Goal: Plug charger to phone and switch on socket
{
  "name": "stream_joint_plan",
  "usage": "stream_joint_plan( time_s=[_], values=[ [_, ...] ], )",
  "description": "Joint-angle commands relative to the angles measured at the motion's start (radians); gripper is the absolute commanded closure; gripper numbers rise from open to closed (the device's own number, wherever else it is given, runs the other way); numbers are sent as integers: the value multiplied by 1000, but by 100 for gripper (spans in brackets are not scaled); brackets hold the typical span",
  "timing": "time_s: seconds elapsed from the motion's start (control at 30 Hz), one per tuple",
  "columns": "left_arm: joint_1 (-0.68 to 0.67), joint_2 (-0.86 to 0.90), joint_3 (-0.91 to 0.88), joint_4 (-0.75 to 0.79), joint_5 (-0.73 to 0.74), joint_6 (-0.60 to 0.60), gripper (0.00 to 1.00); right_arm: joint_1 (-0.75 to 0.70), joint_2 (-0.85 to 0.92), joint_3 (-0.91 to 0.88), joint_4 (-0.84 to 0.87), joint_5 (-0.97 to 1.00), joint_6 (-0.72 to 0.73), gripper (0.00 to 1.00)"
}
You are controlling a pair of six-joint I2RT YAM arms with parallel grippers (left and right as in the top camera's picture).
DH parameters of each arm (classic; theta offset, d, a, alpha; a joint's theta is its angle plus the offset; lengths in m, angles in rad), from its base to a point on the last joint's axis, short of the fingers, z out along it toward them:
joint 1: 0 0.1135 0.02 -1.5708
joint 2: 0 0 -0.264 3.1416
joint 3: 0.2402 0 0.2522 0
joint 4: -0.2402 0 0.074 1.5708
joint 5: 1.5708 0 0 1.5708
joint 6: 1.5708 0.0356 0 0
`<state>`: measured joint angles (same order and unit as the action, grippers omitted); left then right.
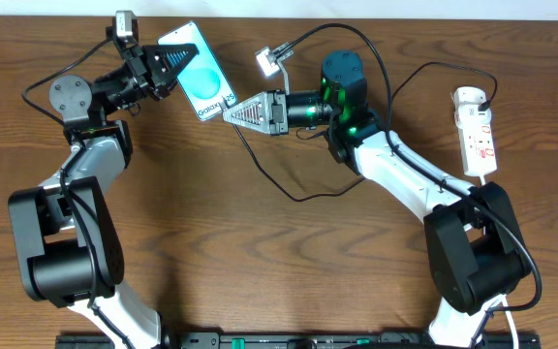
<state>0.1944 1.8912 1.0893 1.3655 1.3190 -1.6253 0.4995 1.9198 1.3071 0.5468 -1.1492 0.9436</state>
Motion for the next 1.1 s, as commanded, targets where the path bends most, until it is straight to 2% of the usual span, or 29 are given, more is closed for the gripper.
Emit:
stream_joint_plan(
  time_s=[0.0,1.07],
  values=[
    [2,-2,13,11,-3,12,93,-5,-3,13,3,-10,2,99],
    [38,-2,13,-3,-51,-3,93,32,-3,13,-84,-31,-57,99]
  ],
)
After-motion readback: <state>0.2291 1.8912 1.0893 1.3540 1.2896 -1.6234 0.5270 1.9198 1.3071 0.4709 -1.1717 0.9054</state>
